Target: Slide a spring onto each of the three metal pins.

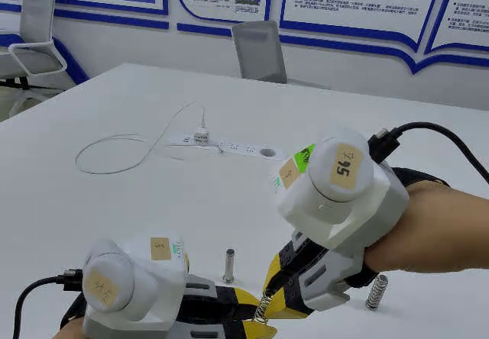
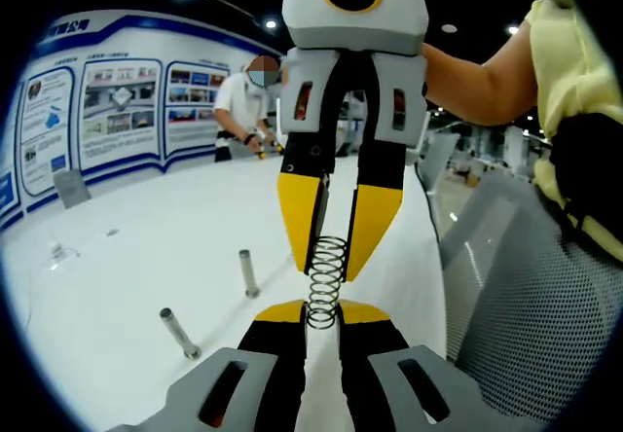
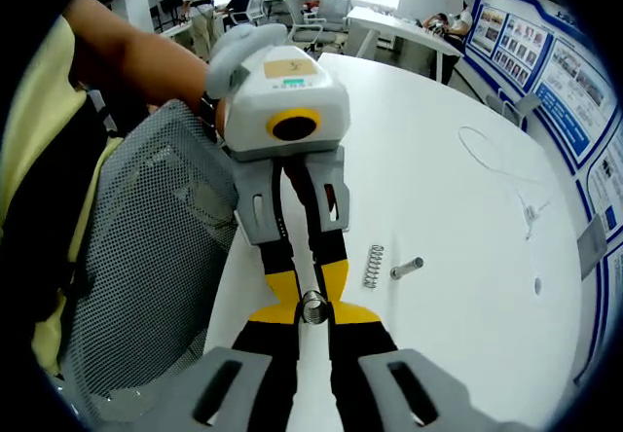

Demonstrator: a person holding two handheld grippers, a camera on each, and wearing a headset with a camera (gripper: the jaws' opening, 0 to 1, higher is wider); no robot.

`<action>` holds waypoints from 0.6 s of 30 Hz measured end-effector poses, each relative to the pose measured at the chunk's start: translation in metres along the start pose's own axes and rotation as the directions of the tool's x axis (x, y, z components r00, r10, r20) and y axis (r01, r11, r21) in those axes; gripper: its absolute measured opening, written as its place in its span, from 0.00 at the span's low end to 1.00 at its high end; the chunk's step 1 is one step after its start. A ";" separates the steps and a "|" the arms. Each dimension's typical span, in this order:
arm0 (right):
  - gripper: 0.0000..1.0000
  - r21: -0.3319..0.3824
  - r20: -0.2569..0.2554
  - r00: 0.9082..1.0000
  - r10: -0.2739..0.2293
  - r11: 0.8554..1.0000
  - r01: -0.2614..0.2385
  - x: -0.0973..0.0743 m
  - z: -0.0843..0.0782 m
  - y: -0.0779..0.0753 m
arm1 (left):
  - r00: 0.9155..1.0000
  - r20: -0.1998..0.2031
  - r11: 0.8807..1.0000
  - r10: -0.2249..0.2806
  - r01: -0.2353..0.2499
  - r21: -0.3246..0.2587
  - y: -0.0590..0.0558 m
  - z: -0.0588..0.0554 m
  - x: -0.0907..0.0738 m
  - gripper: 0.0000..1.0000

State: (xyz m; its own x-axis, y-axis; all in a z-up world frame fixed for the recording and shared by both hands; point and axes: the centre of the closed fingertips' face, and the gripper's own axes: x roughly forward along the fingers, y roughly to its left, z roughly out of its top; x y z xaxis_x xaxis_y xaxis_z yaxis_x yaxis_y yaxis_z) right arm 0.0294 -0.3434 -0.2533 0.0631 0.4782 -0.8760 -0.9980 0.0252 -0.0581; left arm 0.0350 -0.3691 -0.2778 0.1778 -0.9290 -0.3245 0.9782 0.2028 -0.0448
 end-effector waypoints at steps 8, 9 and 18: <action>0.12 0.007 -0.011 1.000 -0.015 1.000 0.015 -0.004 -0.004 -0.006 | 1.000 0.002 1.000 0.013 -0.013 -0.013 0.004 -0.002 -0.002 0.18; 0.12 0.009 -0.010 1.000 -0.017 1.000 0.017 -0.005 -0.005 -0.007 | 1.000 0.003 1.000 0.016 -0.016 -0.017 0.004 -0.002 -0.003 0.19; 0.12 0.033 -0.028 0.999 -0.044 0.998 0.044 -0.013 -0.017 -0.020 | 0.998 0.004 0.997 0.061 -0.061 -0.038 0.016 -0.006 -0.015 0.25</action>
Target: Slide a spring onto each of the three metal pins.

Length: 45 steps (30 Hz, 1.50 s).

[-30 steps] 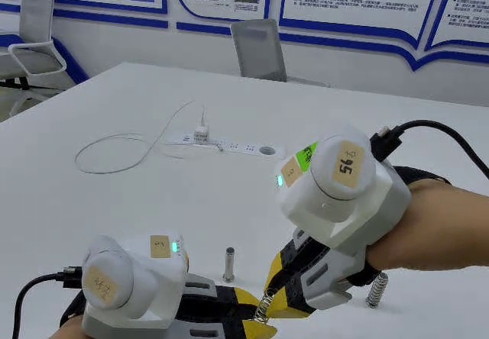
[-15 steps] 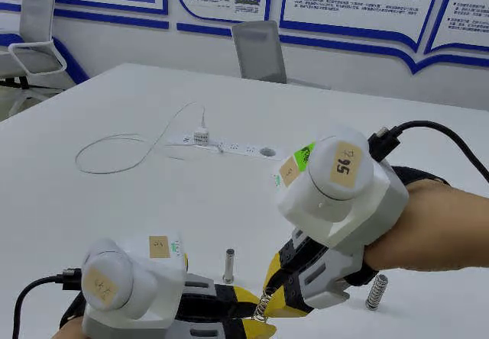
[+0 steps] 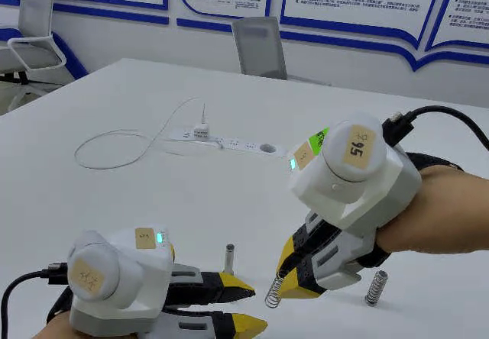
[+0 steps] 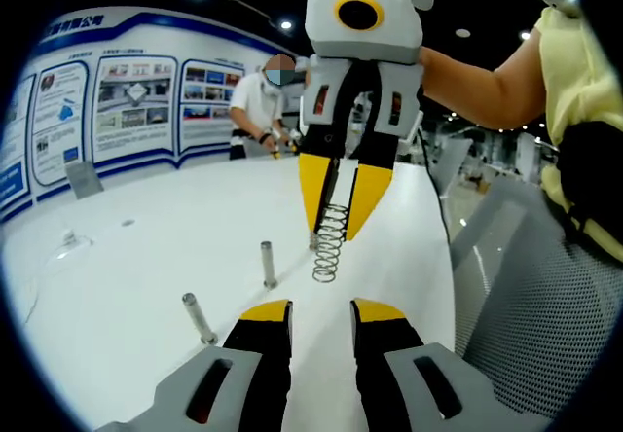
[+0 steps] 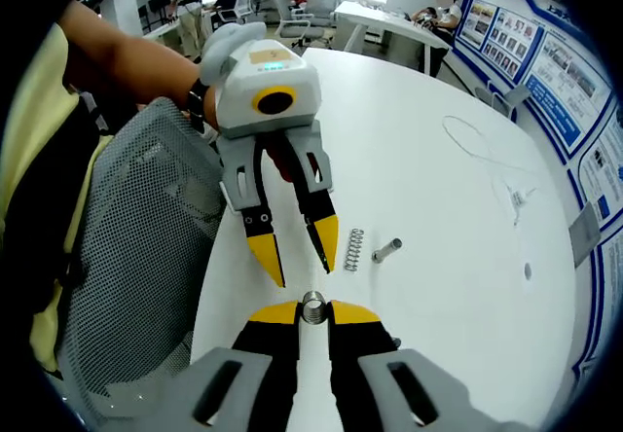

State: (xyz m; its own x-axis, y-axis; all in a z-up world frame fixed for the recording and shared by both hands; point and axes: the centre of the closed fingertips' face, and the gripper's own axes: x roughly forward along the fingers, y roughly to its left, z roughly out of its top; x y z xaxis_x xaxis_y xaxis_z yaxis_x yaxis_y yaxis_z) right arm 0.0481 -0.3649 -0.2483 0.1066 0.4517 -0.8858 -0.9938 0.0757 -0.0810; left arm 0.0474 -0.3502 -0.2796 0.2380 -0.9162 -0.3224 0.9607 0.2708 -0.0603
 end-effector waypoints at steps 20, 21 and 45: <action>0.12 0.063 -0.047 0.996 -0.080 0.995 0.083 -0.022 -0.030 -0.041 | 0.995 0.006 0.994 0.103 -0.102 -0.044 0.024 -0.009 -0.027 0.35; 0.12 0.066 -0.050 0.995 -0.084 0.994 0.087 -0.022 -0.031 -0.043 | 0.994 0.006 0.993 0.106 -0.106 -0.043 0.025 -0.009 -0.028 0.35; 0.12 0.097 -0.101 0.990 -0.093 0.990 0.103 -0.004 -0.047 -0.072 | 0.989 -0.006 0.987 0.146 -0.146 -0.059 0.032 -0.015 -0.037 0.42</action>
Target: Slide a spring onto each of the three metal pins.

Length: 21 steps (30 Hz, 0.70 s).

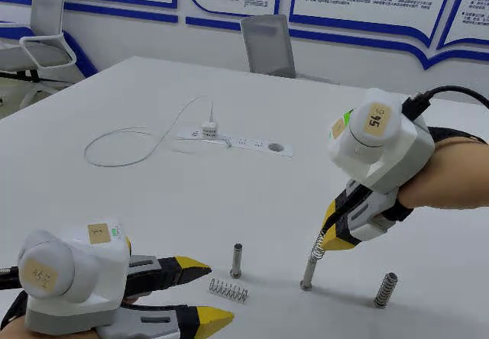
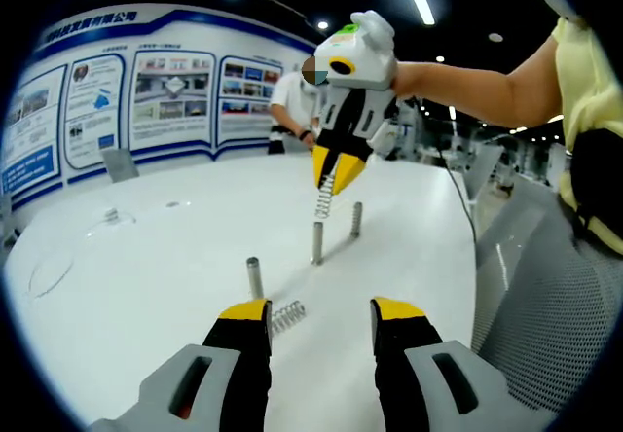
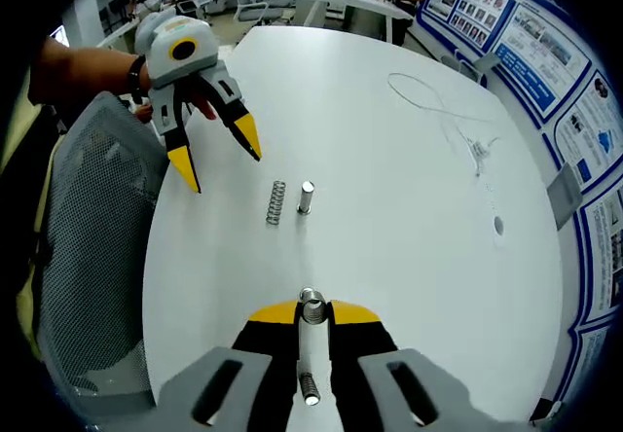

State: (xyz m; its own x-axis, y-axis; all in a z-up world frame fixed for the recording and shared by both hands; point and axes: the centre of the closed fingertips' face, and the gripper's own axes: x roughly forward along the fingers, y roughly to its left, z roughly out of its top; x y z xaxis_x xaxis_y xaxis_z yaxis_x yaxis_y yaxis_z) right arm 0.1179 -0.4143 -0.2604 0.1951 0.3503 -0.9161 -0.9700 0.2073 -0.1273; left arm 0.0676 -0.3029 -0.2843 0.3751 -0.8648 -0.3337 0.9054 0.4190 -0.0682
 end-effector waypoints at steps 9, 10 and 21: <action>0.12 0.005 -0.024 1.000 0.015 1.000 -0.015 0.009 -0.004 -0.002 | 1.000 -0.001 1.000 0.002 -0.002 -0.003 0.000 0.000 -0.001 0.41; 0.12 0.006 -0.025 1.000 0.017 1.000 -0.017 0.010 -0.004 -0.002 | 1.000 -0.002 1.000 0.003 -0.003 -0.003 0.001 0.000 -0.001 0.41; 0.12 0.004 -0.062 0.998 0.031 1.000 -0.031 0.026 -0.009 -0.001 | 1.000 -0.001 1.000 0.002 -0.002 -0.004 0.001 -0.002 -0.001 0.41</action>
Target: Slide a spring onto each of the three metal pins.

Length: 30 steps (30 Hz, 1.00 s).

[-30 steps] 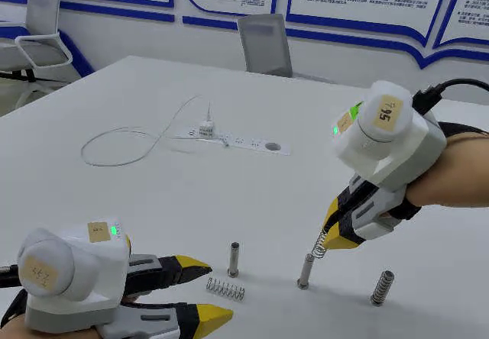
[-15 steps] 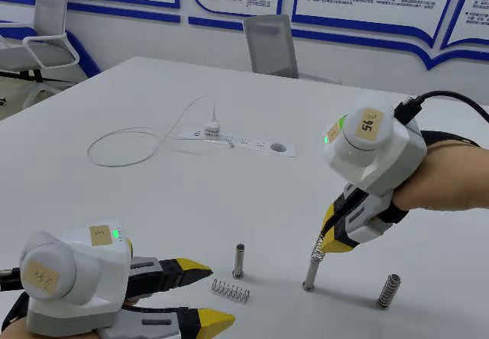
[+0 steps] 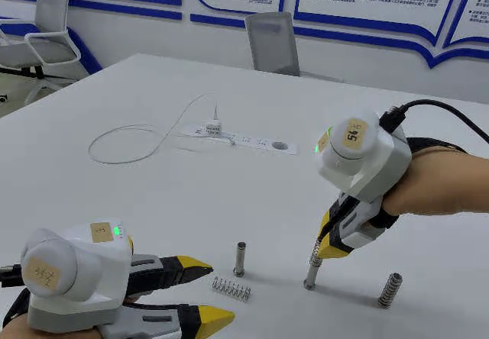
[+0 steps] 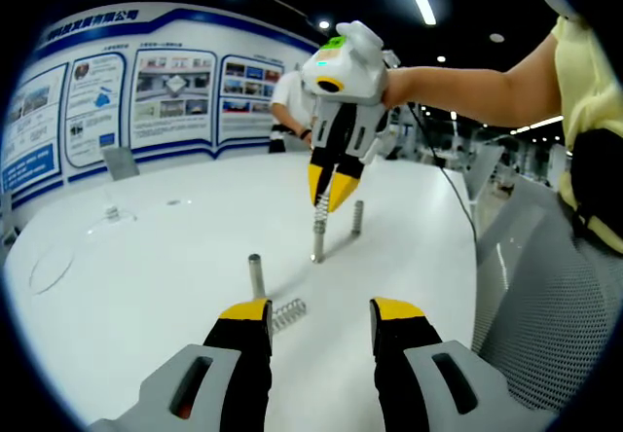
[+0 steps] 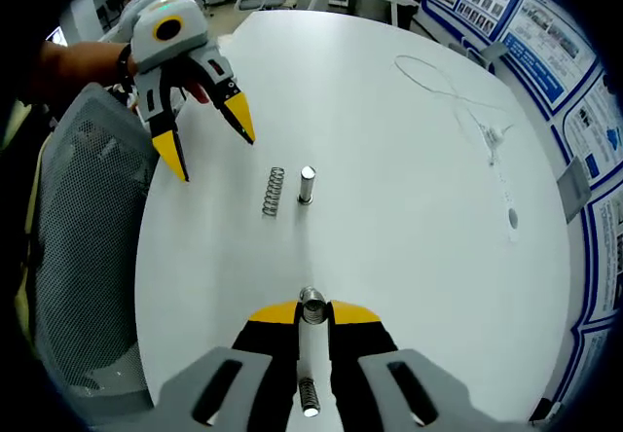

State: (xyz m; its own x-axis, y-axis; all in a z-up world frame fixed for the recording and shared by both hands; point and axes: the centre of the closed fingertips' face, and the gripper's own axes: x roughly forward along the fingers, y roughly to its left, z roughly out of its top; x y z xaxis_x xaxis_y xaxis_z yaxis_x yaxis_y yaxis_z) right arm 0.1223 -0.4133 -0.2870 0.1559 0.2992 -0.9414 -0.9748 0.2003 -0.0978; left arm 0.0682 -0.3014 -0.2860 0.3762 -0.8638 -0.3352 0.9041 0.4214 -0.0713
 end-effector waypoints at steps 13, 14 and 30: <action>0.12 0.025 -0.021 1.000 0.020 1.000 -0.019 0.023 -0.007 0.002 | 1.000 0.000 1.000 0.000 0.000 -0.005 0.000 -0.001 0.001 0.41; 0.12 0.029 -0.022 1.000 0.019 0.999 -0.019 0.025 -0.008 0.002 | 1.000 -0.001 1.000 0.000 0.000 -0.005 0.000 -0.001 0.001 0.41; 0.12 0.048 -0.027 0.999 0.031 0.998 -0.030 0.036 -0.011 0.006 | 1.000 -0.001 1.000 0.004 -0.004 -0.008 0.001 -0.001 0.001 0.41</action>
State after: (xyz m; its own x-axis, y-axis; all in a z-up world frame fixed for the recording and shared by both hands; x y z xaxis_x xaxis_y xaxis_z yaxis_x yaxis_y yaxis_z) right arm 0.1208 -0.4121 -0.3255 0.1210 0.2801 -0.9523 -0.9704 0.2355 -0.0541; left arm 0.0694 -0.3017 -0.2877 0.3799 -0.8617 -0.3365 0.9009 0.4273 -0.0770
